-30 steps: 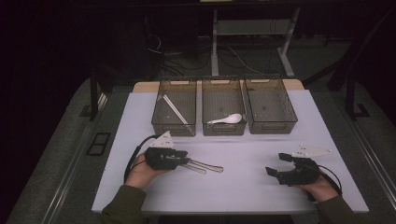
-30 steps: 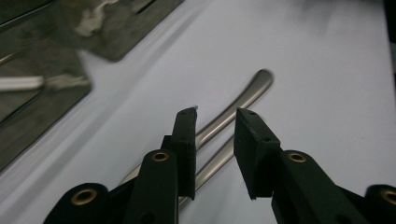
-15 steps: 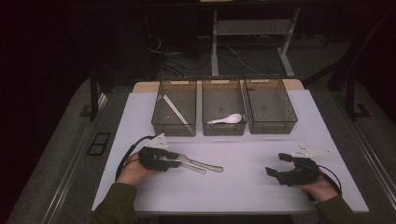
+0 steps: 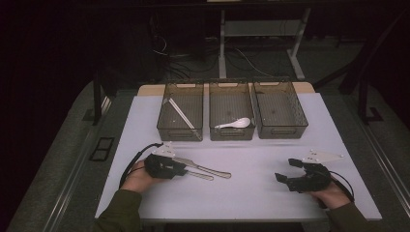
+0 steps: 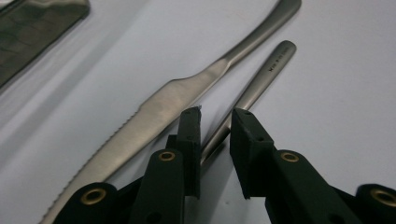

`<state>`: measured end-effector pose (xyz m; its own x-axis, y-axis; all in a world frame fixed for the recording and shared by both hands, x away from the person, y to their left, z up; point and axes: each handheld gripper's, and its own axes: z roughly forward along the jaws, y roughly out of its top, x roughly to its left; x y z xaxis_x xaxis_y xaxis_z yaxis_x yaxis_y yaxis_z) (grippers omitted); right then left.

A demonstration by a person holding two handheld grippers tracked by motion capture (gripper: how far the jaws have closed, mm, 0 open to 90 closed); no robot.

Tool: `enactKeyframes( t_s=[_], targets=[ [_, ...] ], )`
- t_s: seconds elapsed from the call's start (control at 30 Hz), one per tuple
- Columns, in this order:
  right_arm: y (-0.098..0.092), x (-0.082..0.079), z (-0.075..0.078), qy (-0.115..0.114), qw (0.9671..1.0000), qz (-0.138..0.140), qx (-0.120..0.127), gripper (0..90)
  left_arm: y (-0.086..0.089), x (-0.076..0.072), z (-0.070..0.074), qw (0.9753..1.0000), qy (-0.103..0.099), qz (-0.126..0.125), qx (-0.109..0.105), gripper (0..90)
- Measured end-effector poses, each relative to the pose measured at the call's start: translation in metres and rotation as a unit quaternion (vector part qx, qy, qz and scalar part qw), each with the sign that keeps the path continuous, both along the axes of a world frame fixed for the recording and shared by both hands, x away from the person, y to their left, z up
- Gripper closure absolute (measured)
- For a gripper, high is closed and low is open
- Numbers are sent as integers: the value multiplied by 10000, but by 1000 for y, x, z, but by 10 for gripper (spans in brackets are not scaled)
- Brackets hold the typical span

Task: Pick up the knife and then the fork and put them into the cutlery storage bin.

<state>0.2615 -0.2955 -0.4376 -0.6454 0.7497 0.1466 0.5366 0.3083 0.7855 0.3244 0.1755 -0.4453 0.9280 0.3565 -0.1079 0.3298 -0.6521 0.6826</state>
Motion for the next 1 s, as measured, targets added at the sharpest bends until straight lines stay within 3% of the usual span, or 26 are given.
enactKeyframes(
  t_s=[0.23,0.53,0.63,0.9,1.0],
  targets=[
    [-1,0,0,-3,10000,-8,-7,192,4,-11,1,9995,45,-310,22,767],
    [-1,0,0,-11,10000,11,-9,192,4,-22,3,9968,-330,-678,259,813],
    [0,0,0,-18,10000,19,2,192,4,-23,4,9960,-273,-806,287,834],
    [-1,0,3,45,9999,86,37,191,3,-24,7,9967,-60,-738,319,844],
    [-1,0,4,73,9999,145,56,186,3,-25,10,9970,-36,-740,214,846]
  ],
)
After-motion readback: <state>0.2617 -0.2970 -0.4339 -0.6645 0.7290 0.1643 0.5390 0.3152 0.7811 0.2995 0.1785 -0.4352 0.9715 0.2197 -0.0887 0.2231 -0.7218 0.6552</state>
